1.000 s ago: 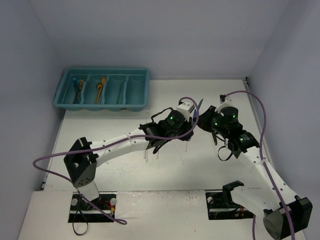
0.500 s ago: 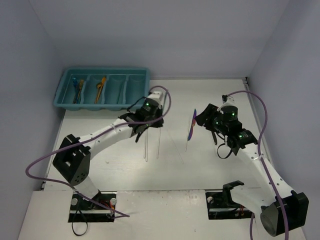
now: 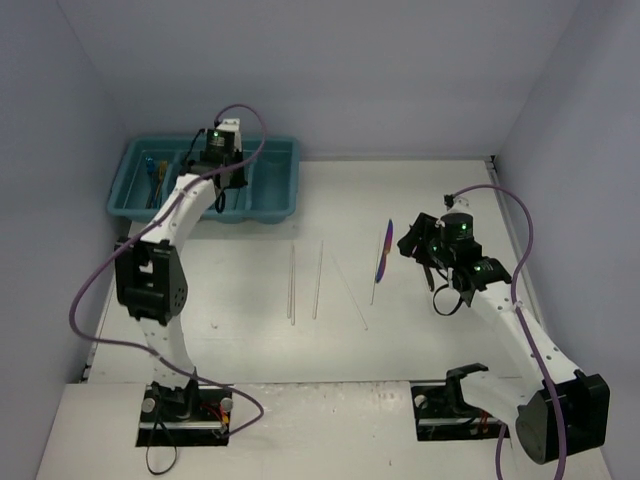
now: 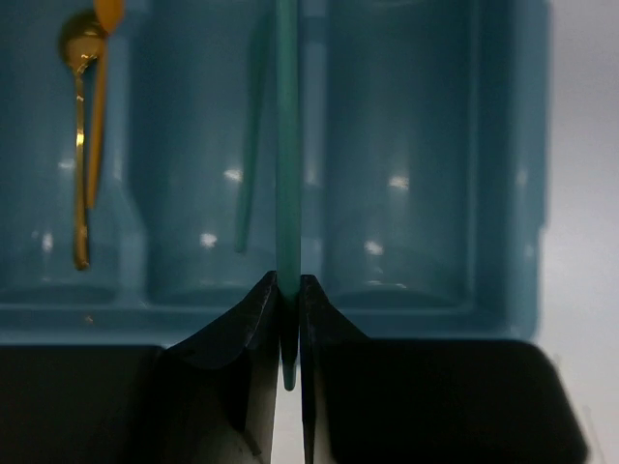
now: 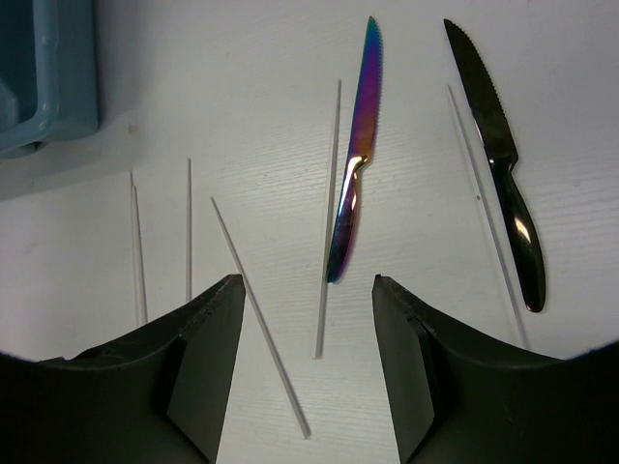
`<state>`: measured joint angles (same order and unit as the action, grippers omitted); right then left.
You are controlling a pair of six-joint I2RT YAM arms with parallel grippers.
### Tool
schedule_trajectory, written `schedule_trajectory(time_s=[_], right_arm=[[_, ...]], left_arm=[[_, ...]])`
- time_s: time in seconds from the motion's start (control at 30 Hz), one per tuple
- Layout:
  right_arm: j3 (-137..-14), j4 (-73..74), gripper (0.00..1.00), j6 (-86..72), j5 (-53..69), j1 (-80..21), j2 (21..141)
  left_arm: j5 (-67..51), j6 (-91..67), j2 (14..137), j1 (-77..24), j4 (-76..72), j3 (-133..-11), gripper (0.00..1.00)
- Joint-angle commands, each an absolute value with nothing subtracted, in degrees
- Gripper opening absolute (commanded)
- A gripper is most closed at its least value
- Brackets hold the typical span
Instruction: Sort the eating utensils into containers
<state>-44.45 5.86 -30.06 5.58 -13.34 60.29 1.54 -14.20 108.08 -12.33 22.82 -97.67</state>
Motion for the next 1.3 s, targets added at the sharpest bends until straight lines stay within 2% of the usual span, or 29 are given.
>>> schedule_trajectory(time_s=[0.0,0.13,0.33,0.43,0.6,0.77,0.97,1.17,1.27], right_arm=[[-44.9,5.4,0.53,-28.0,3.6,-12.2,60.2],[-45.2,6.9,0.53,-27.2,2.3,-11.7,59.5],[-45.1,7.7,0.53,-26.6,1.9,-11.4,60.0],[-45.5,7.8,0.53,-26.7,2.0,-11.4,60.3],[-44.9,8.0,0.53,-26.5,1.2,-11.4,59.5],[-44.0,8.1,0.53,-25.8,0.2,-11.4,59.9],[-44.6,8.3,0.53,-25.1,-2.5,-11.4,61.2],[-46.9,8.5,0.49,-24.9,-4.9,-11.2,65.9],[-48.3,8.5,0.40,-24.1,-6.6,-11.2,69.5]], left_arm=[[2.5,-6.3,116.1,-8.5,29.9,-110.8,0.00],[3.1,-4.4,122.4,-6.2,33.1,-118.3,0.00],[1.2,-4.0,124.5,-5.6,33.1,-118.9,0.07],[1.1,-4.1,124.6,-5.6,33.0,-118.5,0.15],[0.5,-4.7,122.7,-5.6,33.0,-117.2,0.37],[-0.5,-6.5,117.4,-5.7,32.9,-116.2,0.47],[-3.4,-10.0,108.9,-6.0,32.9,-113.3,0.51],[-5.4,-12.7,92.0,-8.5,29.5,-100.3,0.53],[-6.4,-14.2,83.1,-9.9,25.1,-86.7,0.53]])
